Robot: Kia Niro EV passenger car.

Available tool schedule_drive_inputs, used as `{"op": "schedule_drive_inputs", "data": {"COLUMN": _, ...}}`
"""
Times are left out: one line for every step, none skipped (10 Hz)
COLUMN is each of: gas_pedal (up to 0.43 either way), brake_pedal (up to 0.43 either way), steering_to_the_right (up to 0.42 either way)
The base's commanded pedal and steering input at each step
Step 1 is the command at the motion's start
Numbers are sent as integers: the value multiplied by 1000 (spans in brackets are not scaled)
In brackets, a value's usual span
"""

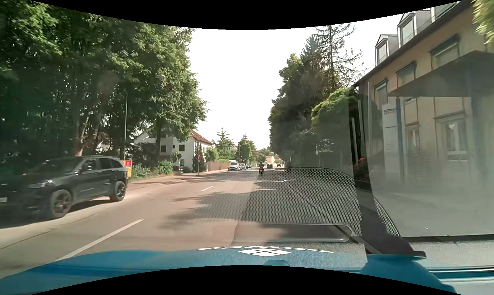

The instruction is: Follow the waypoints while adhering to traffic rules and regulations

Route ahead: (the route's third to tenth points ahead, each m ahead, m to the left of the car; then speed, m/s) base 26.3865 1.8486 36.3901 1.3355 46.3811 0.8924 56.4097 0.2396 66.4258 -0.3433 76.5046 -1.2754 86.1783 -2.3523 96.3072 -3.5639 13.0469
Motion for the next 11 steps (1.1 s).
{"op": "schedule_drive_inputs", "data": {"gas_pedal": 20, "brake_pedal": 0, "steering_to_the_right": 3}}
{"op": "schedule_drive_inputs", "data": {"gas_pedal": 20, "brake_pedal": 0, "steering_to_the_right": 3}}
{"op": "schedule_drive_inputs", "data": {"gas_pedal": 20, "brake_pedal": 0, "steering_to_the_right": 3}}
{"op": "schedule_drive_inputs", "data": {"gas_pedal": 20, "brake_pedal": 0, "steering_to_the_right": 3}}
{"op": "schedule_drive_inputs", "data": {"gas_pedal": 20, "brake_pedal": 0, "steering_to_the_right": 3}}
{"op": "schedule_drive_inputs", "data": {"gas_pedal": 20, "brake_pedal": 0, "steering_to_the_right": 3}}
{"op": "schedule_drive_inputs", "data": {"gas_pedal": 20, "brake_pedal": 0, "steering_to_the_right": 3}}
{"op": "schedule_drive_inputs", "data": {"gas_pedal": 20, "brake_pedal": 0, "steering_to_the_right": 3}}
{"op": "schedule_drive_inputs", "data": {"gas_pedal": 20, "brake_pedal": 0, "steering_to_the_right": 3}}
{"op": "schedule_drive_inputs", "data": {"gas_pedal": 20, "brake_pedal": 0, "steering_to_the_right": 3}}
{"op": "schedule_drive_inputs", "data": {"gas_pedal": 20, "brake_pedal": 0, "steering_to_the_right": 3}}
